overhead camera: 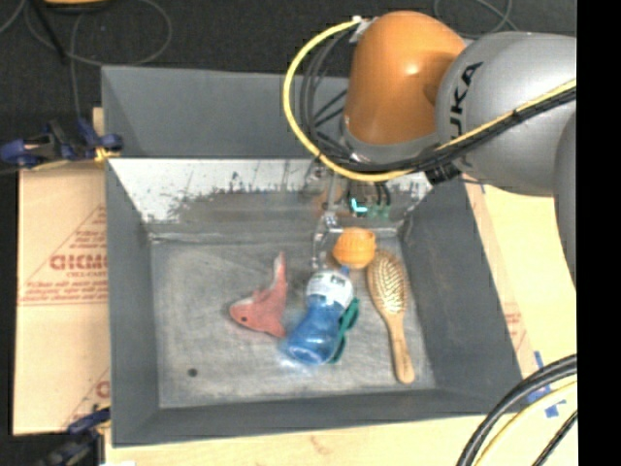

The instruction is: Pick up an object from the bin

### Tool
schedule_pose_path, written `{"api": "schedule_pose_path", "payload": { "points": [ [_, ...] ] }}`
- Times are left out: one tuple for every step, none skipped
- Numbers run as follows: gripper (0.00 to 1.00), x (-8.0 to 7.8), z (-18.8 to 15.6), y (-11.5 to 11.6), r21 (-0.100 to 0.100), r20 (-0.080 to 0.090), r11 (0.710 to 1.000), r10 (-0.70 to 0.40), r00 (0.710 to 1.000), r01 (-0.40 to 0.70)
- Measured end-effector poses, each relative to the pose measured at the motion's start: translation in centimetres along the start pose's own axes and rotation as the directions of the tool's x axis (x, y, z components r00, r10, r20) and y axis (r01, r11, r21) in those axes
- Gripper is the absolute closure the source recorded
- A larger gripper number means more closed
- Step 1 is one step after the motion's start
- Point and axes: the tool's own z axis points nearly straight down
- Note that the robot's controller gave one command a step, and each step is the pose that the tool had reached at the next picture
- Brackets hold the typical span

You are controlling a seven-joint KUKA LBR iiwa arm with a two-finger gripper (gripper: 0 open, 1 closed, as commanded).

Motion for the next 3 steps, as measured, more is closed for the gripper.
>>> {"api": "schedule_pose_path", "payload": {
  "points": [
    [0.0,-0.1,-0.5,0.0,-0.001,0.009,1.0,0.001,1.0,-0.001],
    [0.0,0.8,4.8,1.2,0.002,0.01,0.994,-0.114,0.993,0.114],
    [0.0,2.3,6.7,2.9,0.003,0.005,0.891,-0.453,0.891,0.453]
  ]
}}
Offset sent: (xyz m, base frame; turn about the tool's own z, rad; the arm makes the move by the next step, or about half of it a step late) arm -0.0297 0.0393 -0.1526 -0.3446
